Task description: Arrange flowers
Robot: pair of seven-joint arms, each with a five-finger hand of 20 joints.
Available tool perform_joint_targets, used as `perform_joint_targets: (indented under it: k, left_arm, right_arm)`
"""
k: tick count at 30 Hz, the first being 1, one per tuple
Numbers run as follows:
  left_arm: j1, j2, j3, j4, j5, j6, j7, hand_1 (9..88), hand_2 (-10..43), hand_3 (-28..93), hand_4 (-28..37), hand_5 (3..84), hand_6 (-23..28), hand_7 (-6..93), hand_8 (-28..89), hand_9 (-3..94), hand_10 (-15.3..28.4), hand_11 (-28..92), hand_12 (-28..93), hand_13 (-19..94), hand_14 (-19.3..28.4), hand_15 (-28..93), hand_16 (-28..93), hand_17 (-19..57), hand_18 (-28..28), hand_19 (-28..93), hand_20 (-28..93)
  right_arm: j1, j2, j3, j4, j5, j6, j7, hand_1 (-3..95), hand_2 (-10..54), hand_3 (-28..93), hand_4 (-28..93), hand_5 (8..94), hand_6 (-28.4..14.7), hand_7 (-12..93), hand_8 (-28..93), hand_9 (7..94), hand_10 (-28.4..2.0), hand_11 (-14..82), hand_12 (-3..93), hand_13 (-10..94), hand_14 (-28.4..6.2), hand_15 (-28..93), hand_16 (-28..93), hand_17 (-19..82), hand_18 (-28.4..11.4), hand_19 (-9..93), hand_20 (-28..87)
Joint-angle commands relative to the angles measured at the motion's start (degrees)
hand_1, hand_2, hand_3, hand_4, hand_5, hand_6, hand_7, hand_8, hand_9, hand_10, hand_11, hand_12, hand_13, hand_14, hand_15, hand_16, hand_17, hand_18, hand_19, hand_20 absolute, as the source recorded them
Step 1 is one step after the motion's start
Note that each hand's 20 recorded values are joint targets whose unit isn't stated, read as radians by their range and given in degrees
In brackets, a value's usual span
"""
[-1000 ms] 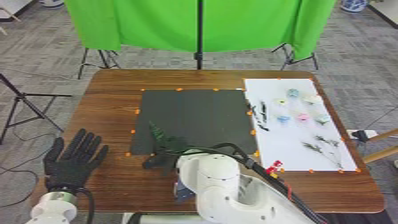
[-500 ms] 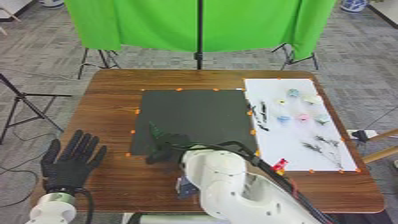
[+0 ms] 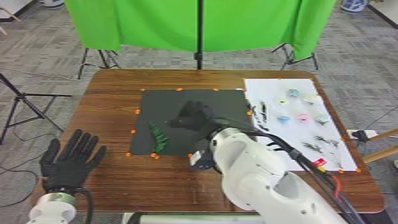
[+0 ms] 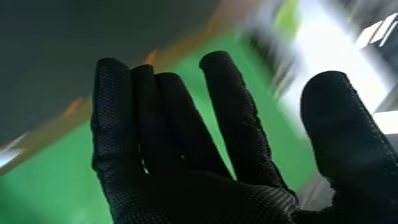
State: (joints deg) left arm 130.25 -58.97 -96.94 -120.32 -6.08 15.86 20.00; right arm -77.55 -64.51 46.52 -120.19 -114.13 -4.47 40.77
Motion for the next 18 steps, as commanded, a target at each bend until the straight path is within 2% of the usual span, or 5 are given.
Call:
perform_joint_targets:
  k: [1,4,6,16,18]
  left_arm:
    - [2.75,0.00,-0.63,-0.31,0.18,-1.06,1.08,24.0,11.5,76,-28.3,42.1,7.4,15.8,-9,36.3,15.0,25,13,27,14.6,40,-6,-6.2,14.5,36,17]
    - [3.47,-0.27,-1.04,-0.54,-0.12,-0.88,1.33,23.9,11.5,77,-28.3,42.0,7.4,15.9,-9,36.4,15.0,24,12,27,14.6,40,-6,-6.1,14.5,36,17]
    - [3.41,-0.39,-1.07,-0.55,-0.14,-1.03,1.31,23.9,11.5,76,-28.3,42.0,7.4,15.8,-9,36.4,14.9,24,12,27,14.6,40,-6,-6.1,14.5,36,17]
    - [4.16,-1.24,-1.48,-1.03,-0.20,-0.22,1.41,23.9,11.4,77,-28.3,42.1,7.5,15.9,-9,36.3,15.0,24,13,27,14.6,40,-6,-6.1,14.4,36,17]
    - [4.26,-1.24,-1.45,-0.90,-0.09,-0.70,1.65,23.9,11.4,77,-28.3,42.1,7.5,15.8,-9,36.3,14.9,24,13,27,14.5,40,-6,-6.1,14.4,36,17]
  right_arm:
    - [-8.42,11.48,16.79,-0.14,-6.15,7.33,7.27,25.6,6.6,73,-18,57.1,-9.8,12,-9,47.3,-27.4,11.0,11.5,31,-25.4,41,4,15,-27.0,69,1]
    - [-11.02,10.01,22.48,1.24,-6.04,5.25,11.17,33.3,-4.6,75,-19,52.9,-11.2,11,-9,45.5,-27.6,10.9,12.2,29,-25.4,42,4,16,-28.0,74,4]
    - [-12.09,9.98,24.50,2.12,-6.94,4.87,12.72,38.3,-9.0,75,-22,51.2,-11.8,11,-9,44.7,-27.7,11.1,12.6,29,-25.3,43,4,17,-28.3,77,8]
    - [-17.34,9.66,32.22,4.10,-10.56,-1.62,18.65,43.2,-9.5,75,-28,49.2,-12.7,9,-8,43.3,-27.5,11.2,13.8,27,-24.9,44,5,17,-28.4,78,13]
    - [-18.89,9.86,33.92,3.70,-9.07,-2.23,18.28,45.9,-9.5,76,-28,49.7,-12.6,10,-8,43.8,-27.2,11.6,14.0,28,-25.0,44,5,17,-28.4,78,14]
